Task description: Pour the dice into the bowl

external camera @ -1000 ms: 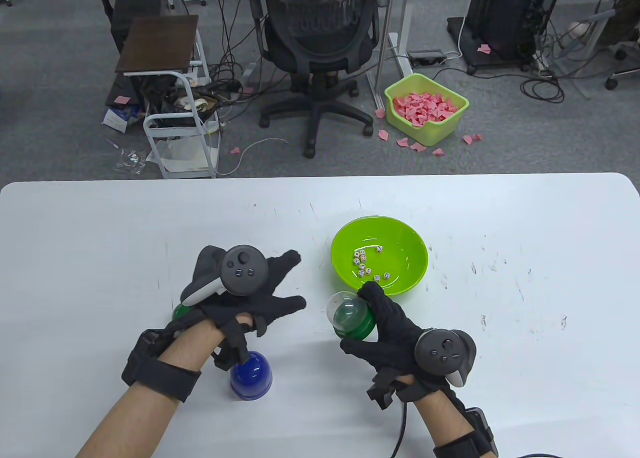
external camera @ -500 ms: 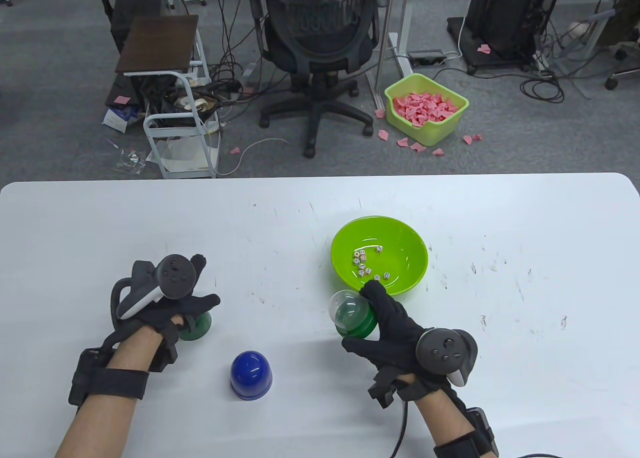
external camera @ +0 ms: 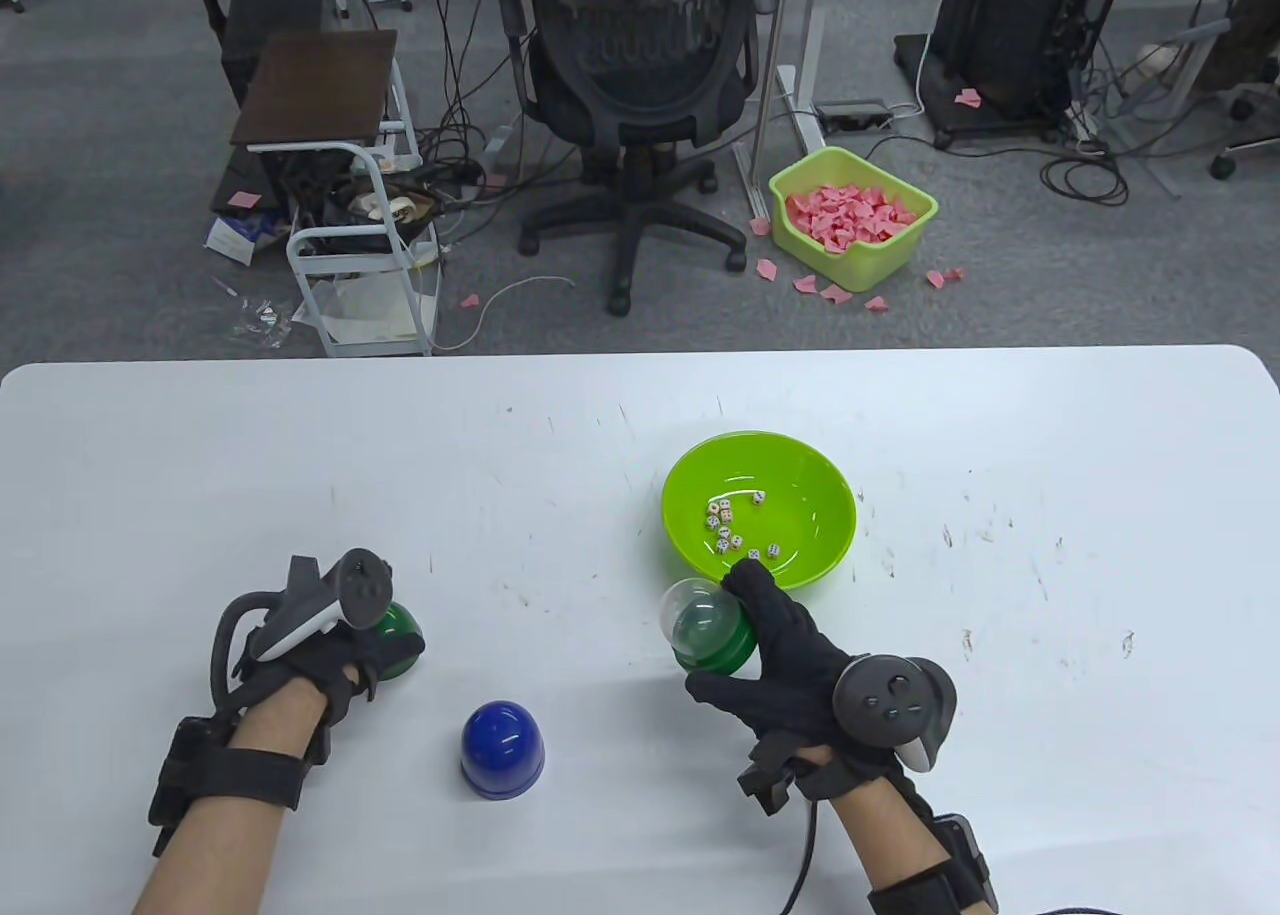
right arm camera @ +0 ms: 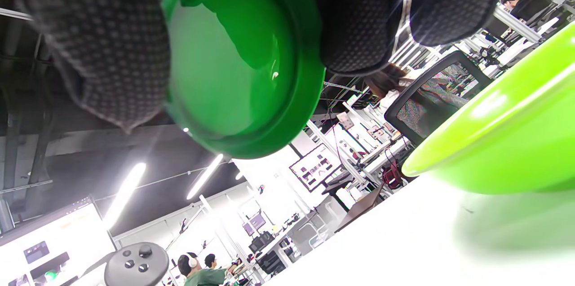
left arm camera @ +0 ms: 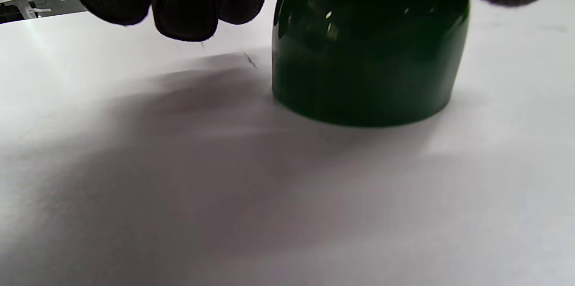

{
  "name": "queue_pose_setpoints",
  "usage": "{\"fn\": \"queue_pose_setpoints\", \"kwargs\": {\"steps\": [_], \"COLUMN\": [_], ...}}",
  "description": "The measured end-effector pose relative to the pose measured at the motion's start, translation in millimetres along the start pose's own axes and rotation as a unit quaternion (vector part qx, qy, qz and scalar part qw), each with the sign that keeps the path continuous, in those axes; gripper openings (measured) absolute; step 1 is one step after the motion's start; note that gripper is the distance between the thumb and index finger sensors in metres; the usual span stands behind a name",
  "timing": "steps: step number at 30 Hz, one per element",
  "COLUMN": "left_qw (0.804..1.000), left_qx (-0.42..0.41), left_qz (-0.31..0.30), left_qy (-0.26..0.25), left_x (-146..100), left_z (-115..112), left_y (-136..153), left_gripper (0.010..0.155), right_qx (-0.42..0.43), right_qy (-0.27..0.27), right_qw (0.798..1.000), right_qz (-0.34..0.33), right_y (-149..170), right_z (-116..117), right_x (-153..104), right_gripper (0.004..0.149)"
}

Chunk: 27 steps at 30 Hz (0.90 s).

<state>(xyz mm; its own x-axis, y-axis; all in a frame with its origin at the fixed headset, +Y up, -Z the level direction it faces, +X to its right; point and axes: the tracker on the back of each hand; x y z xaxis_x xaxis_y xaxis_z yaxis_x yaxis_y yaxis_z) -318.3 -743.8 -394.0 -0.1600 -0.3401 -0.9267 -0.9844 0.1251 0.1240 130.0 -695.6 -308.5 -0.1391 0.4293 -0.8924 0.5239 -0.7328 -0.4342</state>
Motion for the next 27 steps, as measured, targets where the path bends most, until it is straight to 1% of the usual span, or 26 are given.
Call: {"fn": "queue_pose_setpoints", "kwargs": {"steps": [4, 9, 14, 17, 22, 24, 27], "left_qw": [1.0, 1.0, 0.999, 0.997, 0.989, 0.982, 0.972], "left_qx": [-0.013, -0.021, -0.037, -0.061, -0.113, -0.139, -0.168], "left_qz": [-0.009, -0.013, -0.024, -0.041, -0.079, -0.104, -0.139], "left_qy": [0.008, 0.014, -0.005, -0.025, -0.061, -0.073, -0.086], "left_x": [1, 2, 1, -6, -23, -32, -45], "left_z": [-3, -2, 2, 14, 46, 62, 79], "left_y": [-3, -5, -4, -5, -9, -14, -23], "left_gripper": [0.089, 0.089, 0.091, 0.091, 0.091, 0.09, 0.089], "right_qx": [0.0, -0.001, -0.002, -0.003, -0.007, -0.009, -0.013], "right_qy": [0.0, -0.001, -0.001, 0.0, -0.003, -0.006, -0.011], "right_qw": [1.0, 1.0, 1.0, 1.0, 1.0, 1.0, 1.0], "right_qz": [0.001, 0.002, 0.001, 0.002, 0.001, 0.001, 0.001], "right_y": [0, 1, 1, 1, 1, 0, 0], "right_z": [0, 0, 0, 0, 0, 1, 3], "right_x": [0, 0, 0, 1, 1, 1, 0], "right_gripper": [0.1, 0.1, 0.1, 0.101, 0.101, 0.101, 0.101]}}
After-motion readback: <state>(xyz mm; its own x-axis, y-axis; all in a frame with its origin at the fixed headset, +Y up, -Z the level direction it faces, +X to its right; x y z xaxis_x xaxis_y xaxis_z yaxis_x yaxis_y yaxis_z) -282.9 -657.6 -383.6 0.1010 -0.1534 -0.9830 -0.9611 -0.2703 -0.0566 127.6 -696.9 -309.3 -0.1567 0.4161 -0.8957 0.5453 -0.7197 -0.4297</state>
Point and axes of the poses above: the tracker on the back of each hand, its own y axis roughly to the little-finger side, its own x axis roughly from the wrist to the fingertips, z = x × y, and after that the axes turned 7 degrees about z, right-handed
